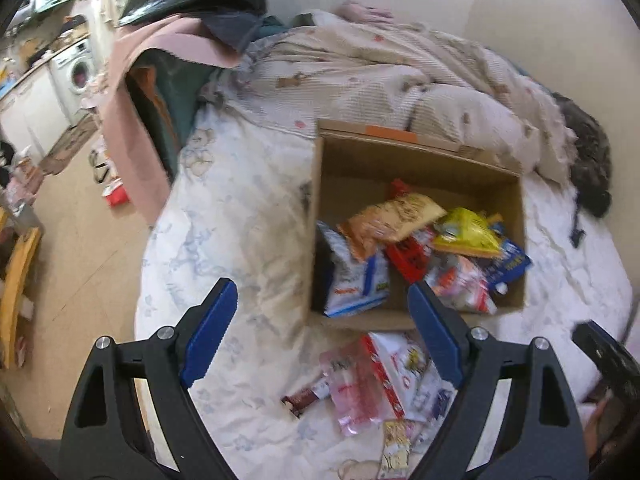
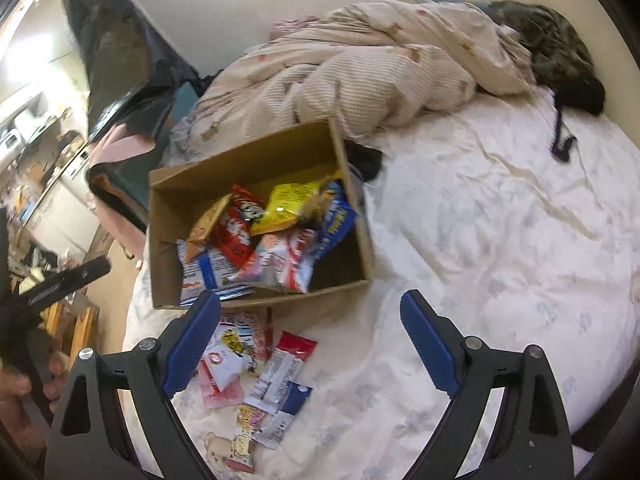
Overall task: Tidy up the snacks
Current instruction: 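Grasp brown-white chocolate bar with left tool while right tool grasps blue-white bar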
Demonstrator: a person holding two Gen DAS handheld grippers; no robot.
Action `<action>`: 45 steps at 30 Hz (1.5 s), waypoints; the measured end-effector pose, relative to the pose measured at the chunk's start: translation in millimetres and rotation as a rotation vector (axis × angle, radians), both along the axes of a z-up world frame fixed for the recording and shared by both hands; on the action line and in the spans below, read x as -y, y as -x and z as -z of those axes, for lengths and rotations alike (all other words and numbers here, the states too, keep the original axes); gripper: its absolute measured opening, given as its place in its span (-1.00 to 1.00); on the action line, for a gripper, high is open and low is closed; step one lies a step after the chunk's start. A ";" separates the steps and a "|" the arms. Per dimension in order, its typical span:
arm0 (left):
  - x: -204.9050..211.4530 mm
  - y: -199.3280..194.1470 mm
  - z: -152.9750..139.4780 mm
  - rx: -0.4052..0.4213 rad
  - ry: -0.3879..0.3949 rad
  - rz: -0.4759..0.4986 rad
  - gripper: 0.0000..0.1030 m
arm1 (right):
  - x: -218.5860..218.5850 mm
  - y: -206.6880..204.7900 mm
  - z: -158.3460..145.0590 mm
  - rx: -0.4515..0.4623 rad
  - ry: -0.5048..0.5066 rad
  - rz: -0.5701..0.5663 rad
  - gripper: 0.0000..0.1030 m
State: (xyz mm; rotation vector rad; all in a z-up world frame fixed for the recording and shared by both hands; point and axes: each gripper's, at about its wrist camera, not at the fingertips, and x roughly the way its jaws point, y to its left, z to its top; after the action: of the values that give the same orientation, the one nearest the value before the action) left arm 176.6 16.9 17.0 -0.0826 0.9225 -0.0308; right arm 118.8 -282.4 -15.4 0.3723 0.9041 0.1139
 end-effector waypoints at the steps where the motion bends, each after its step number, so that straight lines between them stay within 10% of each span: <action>1: 1.1 4.4 0.1 0.004 -0.009 0.005 0.65 | 2.0 -0.6 3.7 -0.025 -0.006 0.005 0.81; 10: 10.4 23.7 19.3 -0.027 -0.031 0.071 0.65 | -7.9 -14.8 71.4 -0.361 -0.195 -0.069 0.80; 17: 9.0 18.2 30.6 -0.093 -0.039 0.081 0.65 | -41.1 -16.4 117.7 -0.527 -0.276 -0.114 -0.19; 23: 0.4 15.0 54.1 -0.194 -0.104 0.053 0.65 | -74.3 -14.6 142.8 -0.641 -0.153 -0.178 -0.20; 32: -25.8 -13.3 131.1 -0.479 -0.143 0.054 0.58 | -77.7 -12.0 139.8 -0.590 -0.057 -0.212 -0.64; 37: -12.2 -12.5 158.7 -0.557 -0.194 0.152 0.01 | -59.1 -6.7 107.7 -0.473 -0.114 -0.190 -0.67; 45: 24.7 0.1 175.6 -0.572 -0.272 0.327 -0.02 | -43.1 -12.9 82.2 -0.382 -0.176 -0.177 -0.66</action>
State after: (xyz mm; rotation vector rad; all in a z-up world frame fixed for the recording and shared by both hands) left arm 176.4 -7.8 -158.6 0.3292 1.4952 -0.1916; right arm 131.8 -239.3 -97.5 0.4870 1.3090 0.2936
